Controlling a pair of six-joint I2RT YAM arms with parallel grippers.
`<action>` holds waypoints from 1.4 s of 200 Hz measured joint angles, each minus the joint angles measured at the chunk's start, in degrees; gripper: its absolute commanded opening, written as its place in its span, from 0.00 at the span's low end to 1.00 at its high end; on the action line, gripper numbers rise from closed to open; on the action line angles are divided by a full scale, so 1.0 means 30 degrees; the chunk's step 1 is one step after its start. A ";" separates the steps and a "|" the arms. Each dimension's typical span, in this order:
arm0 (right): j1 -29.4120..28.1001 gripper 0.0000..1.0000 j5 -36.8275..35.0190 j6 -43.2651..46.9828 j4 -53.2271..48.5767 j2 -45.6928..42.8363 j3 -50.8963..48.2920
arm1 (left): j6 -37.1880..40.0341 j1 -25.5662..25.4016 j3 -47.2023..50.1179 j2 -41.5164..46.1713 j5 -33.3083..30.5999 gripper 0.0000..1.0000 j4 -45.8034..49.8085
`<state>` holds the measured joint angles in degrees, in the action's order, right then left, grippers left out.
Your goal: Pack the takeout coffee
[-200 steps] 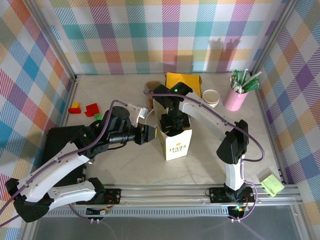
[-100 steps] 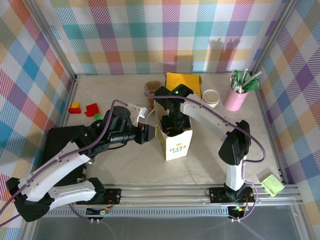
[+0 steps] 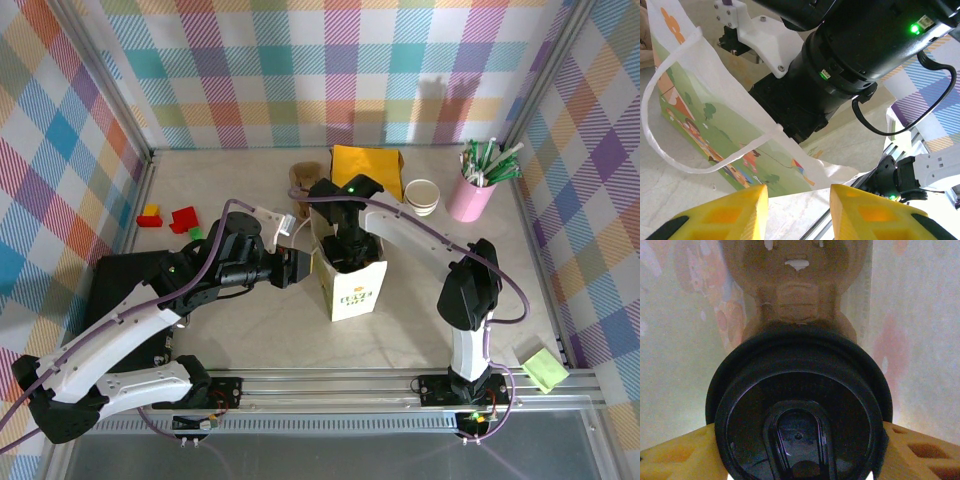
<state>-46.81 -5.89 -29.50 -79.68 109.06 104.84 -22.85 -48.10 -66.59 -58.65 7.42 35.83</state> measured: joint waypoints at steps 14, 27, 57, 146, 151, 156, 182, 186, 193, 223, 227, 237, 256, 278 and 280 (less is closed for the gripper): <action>0.0000 0.52 -0.0007 0.0000 0.0117 0.0000 -0.0109 | -0.0007 0.0015 0.0000 0.0000 0.0000 0.37 0.0000; 0.0000 0.52 -0.0007 0.0000 0.0211 -0.0015 -0.0189 | -0.0007 0.0015 0.0000 0.0000 0.0000 0.37 0.0000; 0.0000 0.52 -0.0007 0.0000 0.0423 -0.0087 -0.0539 | -0.0007 0.0015 0.0029 0.0000 0.0000 0.37 0.0000; 0.0000 0.51 -0.0066 -0.0007 0.1195 -0.1333 -0.1960 | -0.0073 0.0080 0.0306 -0.0124 0.0000 0.37 -0.0233; 0.0000 0.51 -0.0080 -0.0007 0.1246 -0.1341 -0.2011 | -0.0080 0.0080 0.0321 -0.0168 0.0000 0.37 -0.0299; 0.0000 0.51 -0.0087 -0.0015 0.1297 -0.1377 -0.2069 | -0.0080 0.0087 0.0342 -0.0219 0.0000 0.37 -0.0379; -0.0007 0.51 -0.0095 -0.0015 0.1545 -0.1566 -0.2499 | -0.0087 0.0087 0.0415 -0.0495 0.0000 0.37 -0.0510; 0.0000 0.51 -0.0095 -0.0015 0.1588 -0.1610 -0.2565 | -0.0087 0.0087 0.0423 -0.0517 0.0000 0.37 -0.0510; -0.0007 0.51 -0.0095 -0.0015 0.1668 -0.1683 -0.2703 | -0.0087 0.0087 0.0437 -0.0554 0.0000 0.37 -0.0517; -0.0007 0.51 -0.0160 -0.0022 0.1829 -0.1865 -0.2987 | -0.0153 0.0102 0.0525 -0.0634 0.0015 0.37 -0.0597; -0.0007 0.51 -0.0160 -0.0022 0.1872 -0.1887 -0.3038 | -0.0160 0.0102 0.0525 -0.0648 0.0015 0.37 -0.0619; -0.0007 0.51 -0.0168 -0.0029 0.1967 -0.1953 -0.3162 | -0.0168 0.0102 0.0525 -0.0699 0.0015 0.37 -0.0641; -0.0029 0.50 -0.0182 -0.0080 0.2135 -0.2091 -0.3322 | -0.0233 0.0102 0.0525 -0.0787 0.0022 0.37 -0.0663; -0.0044 0.50 -0.0248 -0.0095 0.2215 -0.2178 -0.3446 | -0.0372 0.0102 0.0525 -0.0954 0.0029 0.37 -0.0867; -0.0044 0.50 -0.0248 -0.0095 0.2215 -0.2193 -0.3453 | -0.0372 0.0102 0.0525 -0.0976 0.0029 0.37 -0.0911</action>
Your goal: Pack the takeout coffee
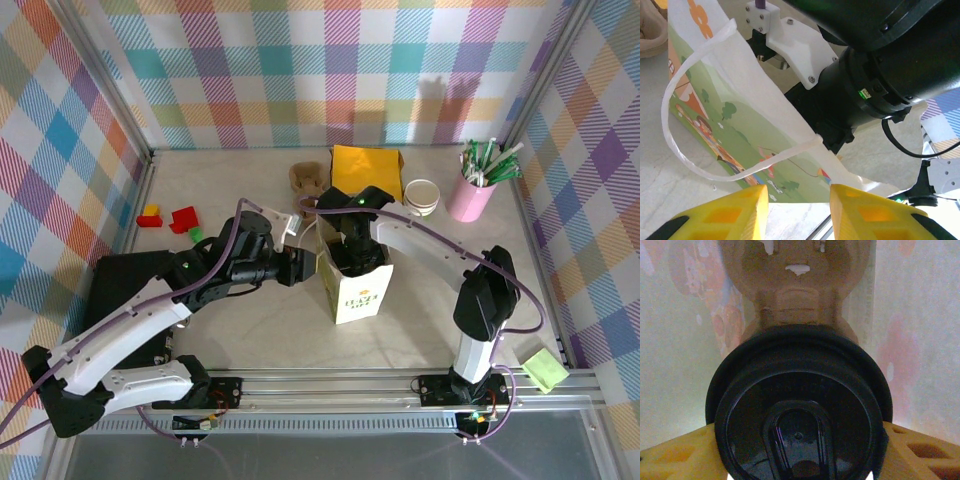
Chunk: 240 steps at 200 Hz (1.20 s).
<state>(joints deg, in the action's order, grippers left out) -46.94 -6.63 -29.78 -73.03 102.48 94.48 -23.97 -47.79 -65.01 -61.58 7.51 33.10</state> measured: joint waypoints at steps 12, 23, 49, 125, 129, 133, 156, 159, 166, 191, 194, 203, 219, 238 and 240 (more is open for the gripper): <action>0.0000 0.50 -0.0015 -0.0007 0.0022 -0.0029 -0.0029 | -0.0109 0.0029 0.0000 -0.0131 0.0036 0.37 -0.0124; 0.0000 0.50 -0.0066 -0.0007 0.0051 -0.0073 -0.0066 | -0.0219 0.0044 0.0007 -0.0240 0.0036 0.37 -0.0160; -0.0022 0.50 -0.0080 -0.0058 0.0051 -0.0233 -0.0102 | -0.0350 0.0160 0.0007 -0.0503 0.0036 0.37 -0.0240; -0.0415 0.49 -0.0124 -0.0350 0.0029 -0.0823 -0.0102 | -0.1479 0.1807 -0.0634 -0.0707 -0.0699 0.61 -0.0444; -0.0430 0.49 -0.0124 -0.0357 0.0015 -0.0845 -0.0102 | -0.1494 0.1902 -0.0678 -0.0736 -0.0736 0.61 -0.0488; -0.0437 0.49 -0.0124 -0.0357 0.0015 -0.0860 -0.0102 | -0.1617 0.2011 -0.0743 -0.0772 -0.0772 0.61 -0.0539; -0.0488 0.49 -0.0131 -0.0372 -0.0007 -0.0947 -0.0109 | -0.1741 0.2361 -0.1239 -0.1355 -0.0838 0.61 -0.0903; -0.0503 0.49 -0.0131 -0.0372 -0.0007 -0.0962 -0.0117 | -0.1749 0.2390 -0.1275 -0.1457 -0.0831 0.61 -0.0984; -0.0503 0.49 -0.0131 -0.0379 -0.0007 -0.0984 -0.0124 | -0.1792 0.2455 -0.1370 -0.1734 -0.0816 0.61 -0.1180; -0.0503 0.49 -0.0131 -0.0452 -0.0007 -0.1078 -0.0146 | -0.2076 0.2761 -0.1443 -0.2914 -0.0597 0.59 -0.1953; -0.0510 0.49 -0.0131 -0.0452 -0.0007 -0.1100 -0.0146 | -0.2098 0.2790 -0.1450 -0.3060 -0.0576 0.59 -0.2018; -0.0510 0.49 -0.0131 -0.0495 -0.0007 -0.1122 -0.0160 | -0.2244 0.2856 -0.1450 -0.3475 -0.0481 0.56 -0.2200; -0.0510 0.49 -0.0138 -0.0546 -0.0007 -0.1173 -0.0277 | -0.2492 0.2878 -0.1443 -0.3934 -0.0321 0.47 -0.2477; -0.0510 0.49 -0.0138 -0.0714 -0.0022 -0.1217 -0.0393 | -0.2856 0.2892 -0.1406 -0.4029 -0.0226 0.37 -0.3002; -0.0510 0.49 -0.0138 -0.0729 -0.0015 -0.1217 -0.0393 | -0.2790 0.2892 -0.1399 -0.4022 -0.0219 0.36 -0.3075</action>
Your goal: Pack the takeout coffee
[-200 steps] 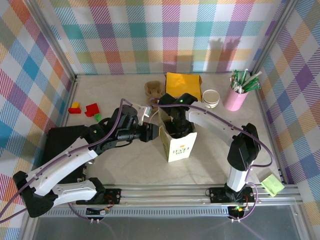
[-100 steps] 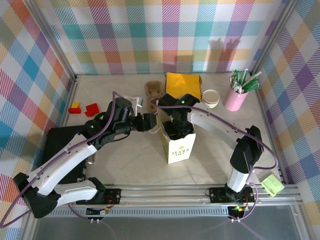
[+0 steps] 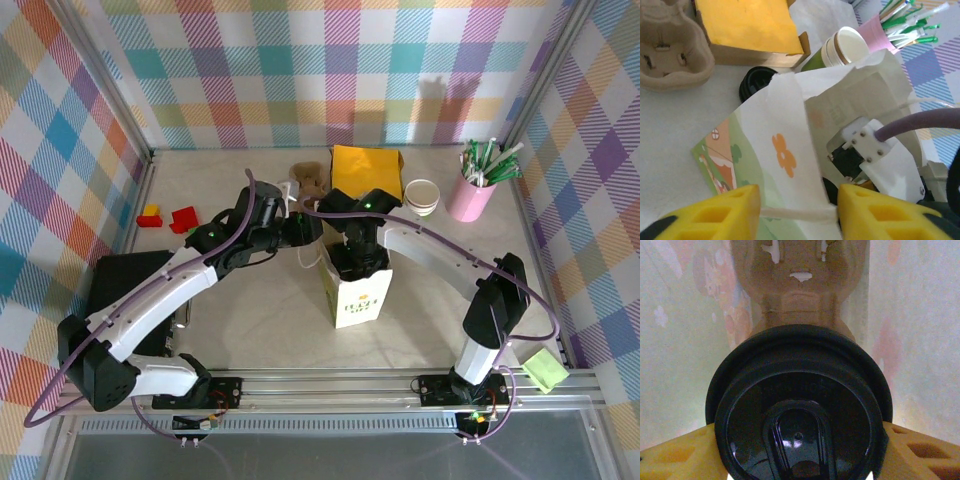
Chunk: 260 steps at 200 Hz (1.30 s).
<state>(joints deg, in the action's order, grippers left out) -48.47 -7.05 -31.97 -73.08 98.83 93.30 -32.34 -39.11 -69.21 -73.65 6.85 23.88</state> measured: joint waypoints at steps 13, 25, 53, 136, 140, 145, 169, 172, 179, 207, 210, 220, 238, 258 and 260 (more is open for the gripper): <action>0.0000 0.49 0.0007 -0.0073 0.0007 -0.0007 -0.0029 | -0.0277 0.0000 0.0029 0.0000 -0.0015 0.31 -0.0423; 0.0000 0.48 0.0007 -0.0080 0.0015 -0.0036 -0.0131 | -0.0554 0.0000 0.0138 0.0000 -0.0022 0.27 -0.0787; -0.0015 0.48 0.0022 -0.0146 0.0007 -0.0153 -0.0401 | -0.1144 0.0000 0.0444 0.0000 -0.0102 0.20 -0.1472; -0.0372 0.48 0.0095 -0.0648 0.0153 -0.0466 -0.1027 | -0.1865 0.0000 0.0525 0.0000 -0.0663 0.16 -0.2018; -0.0372 0.48 0.0095 -0.0648 0.0168 -0.0466 -0.1049 | -0.1865 0.0000 0.0525 0.0000 -0.0670 0.16 -0.2033; -0.0372 0.48 0.0095 -0.0648 0.0197 -0.0466 -0.1086 | -0.1865 0.0000 0.0525 0.0000 -0.0670 0.16 -0.2033; -0.0372 0.48 0.0095 -0.0721 0.0233 -0.0466 -0.1122 | -0.1865 0.0000 0.0525 0.0000 -0.0678 0.16 -0.2033; -0.0372 0.48 0.0095 -0.0721 0.0233 -0.0466 -0.1122 | -0.1865 0.0000 0.0525 0.0000 -0.0678 0.16 -0.2033; -0.0372 0.48 0.0095 -0.0721 0.0240 -0.0466 -0.1122 | -0.1865 0.0000 0.0525 0.0000 -0.0678 0.16 -0.2033; -0.0372 0.46 0.0095 -0.0787 0.0561 -0.0466 -0.1384 | -0.1865 0.0000 0.0525 0.0000 -0.0670 0.16 -0.2033; -0.0372 0.46 0.0095 -0.0787 0.0605 -0.0466 -0.1435 | -0.1865 0.0000 0.0525 0.0000 -0.0670 0.16 -0.2033; -0.0372 0.46 0.0095 -0.0794 0.0787 -0.0466 -0.1625 | -0.1865 0.0000 0.0525 0.0000 -0.0670 0.16 -0.2040; -0.0372 0.46 0.0095 -0.0860 0.1086 -0.0466 -0.1916 | -0.1865 0.0000 0.0525 0.0000 -0.0670 0.16 -0.2040; -0.0372 0.46 0.0087 -0.0991 0.1304 -0.0474 -0.2084 | -0.1858 0.0000 0.0525 0.0000 -0.0670 0.16 -0.2040; -0.0372 0.46 0.0087 -0.1013 0.1326 -0.0474 -0.2106 | -0.1865 0.0000 0.0525 0.0000 -0.0670 0.16 -0.2040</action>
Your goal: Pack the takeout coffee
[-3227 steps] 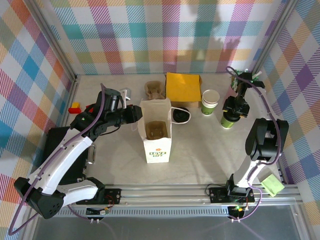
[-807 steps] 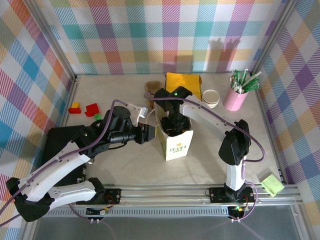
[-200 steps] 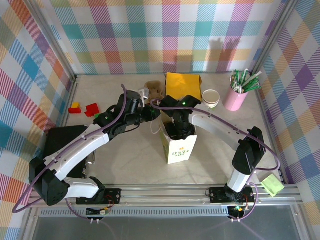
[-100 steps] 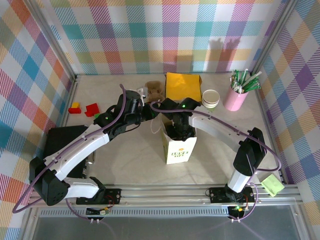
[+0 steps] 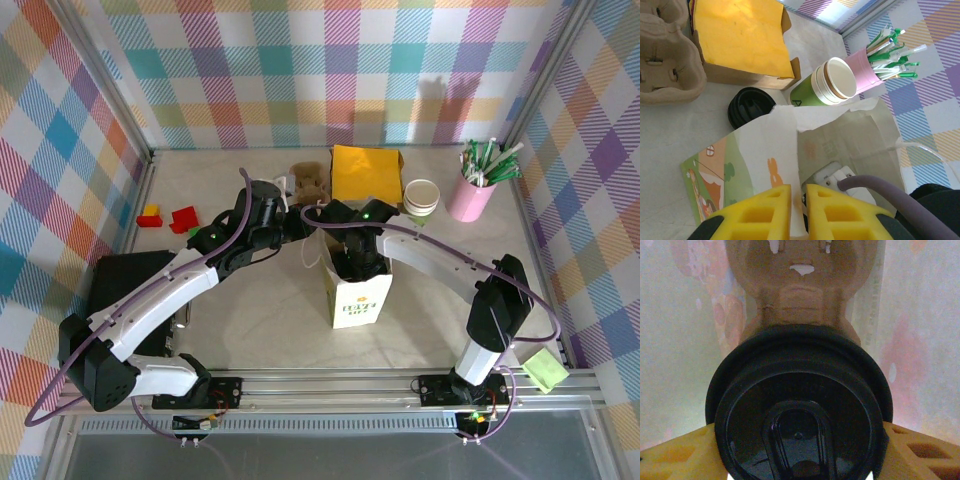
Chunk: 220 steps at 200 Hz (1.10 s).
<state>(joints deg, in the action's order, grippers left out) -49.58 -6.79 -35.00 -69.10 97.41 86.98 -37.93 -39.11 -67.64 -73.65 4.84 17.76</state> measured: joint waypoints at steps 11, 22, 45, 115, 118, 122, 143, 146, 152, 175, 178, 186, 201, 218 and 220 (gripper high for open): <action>0.0000 0.46 0.0007 -0.0066 0.0131 -0.0007 -0.0138 | 0.0007 0.0000 0.0000 0.0000 0.0000 0.16 0.0000; 0.0000 0.46 0.0007 -0.0087 0.0299 -0.0036 -0.0321 | 0.0007 0.0000 0.0000 0.0000 0.0000 0.16 0.0000; 0.0000 0.46 0.0015 -0.0146 0.0648 -0.0117 -0.0656 | 0.0000 0.0000 0.0000 0.0000 0.0000 0.16 0.0000; 0.0000 0.46 0.0138 -0.0219 0.1355 -0.0204 -0.1399 | 0.0007 0.0015 0.0000 0.0000 0.0000 0.16 0.0000; 0.0000 0.46 0.0138 -0.0219 0.1377 -0.0219 -0.1428 | 0.0007 0.0015 0.0000 0.0000 0.0000 0.16 0.0000; 0.0000 0.46 0.0138 -0.0219 0.1413 -0.0240 -0.1464 | 0.0007 0.0015 0.0000 0.0000 0.0000 0.16 0.0000; 0.0000 0.46 0.0138 -0.0233 0.1508 -0.0284 -0.1545 | 0.0007 0.0015 0.0000 0.0000 0.0000 0.16 0.0000; 0.0000 0.46 0.0138 -0.0240 0.1523 -0.0284 -0.1552 | 0.0007 0.0015 0.0000 0.0000 0.0000 0.16 0.0000; 0.0000 0.46 0.0138 -0.0262 0.1537 -0.0291 -0.1566 | 0.0007 0.0015 0.0000 0.0000 0.0000 0.16 0.0000; 0.0000 0.46 0.0138 -0.0270 0.1566 -0.0299 -0.1588 | 0.0007 0.0015 0.0000 0.0000 0.0000 0.16 0.0000; 0.0000 0.46 0.0138 -0.0277 0.1566 -0.0299 -0.1588 | 0.0007 0.0015 0.0000 0.0000 0.0000 0.16 0.0000; 0.0000 0.46 0.0138 -0.0277 0.1574 -0.0299 -0.1596 | 0.0007 0.0015 0.0000 0.0000 0.0000 0.16 0.0000; -0.0007 0.46 0.0138 -0.0284 0.1596 -0.0299 -0.1603 | 0.0015 0.0015 0.0000 0.0000 0.0000 0.16 0.0000; -0.0036 0.46 0.0131 -0.0299 0.1596 -0.0299 -0.1603 | 0.0015 0.0015 0.0000 0.0000 0.0000 0.16 0.0000; -0.0036 0.46 0.0131 -0.0306 0.1596 -0.0299 -0.1603 | 0.0015 0.0015 0.0000 0.0000 0.0000 0.16 0.0000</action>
<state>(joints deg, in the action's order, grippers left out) -49.69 -6.39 -35.92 -64.31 96.51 82.17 -37.89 -39.07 -67.64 -73.65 4.84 17.76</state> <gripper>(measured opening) 0.654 0.159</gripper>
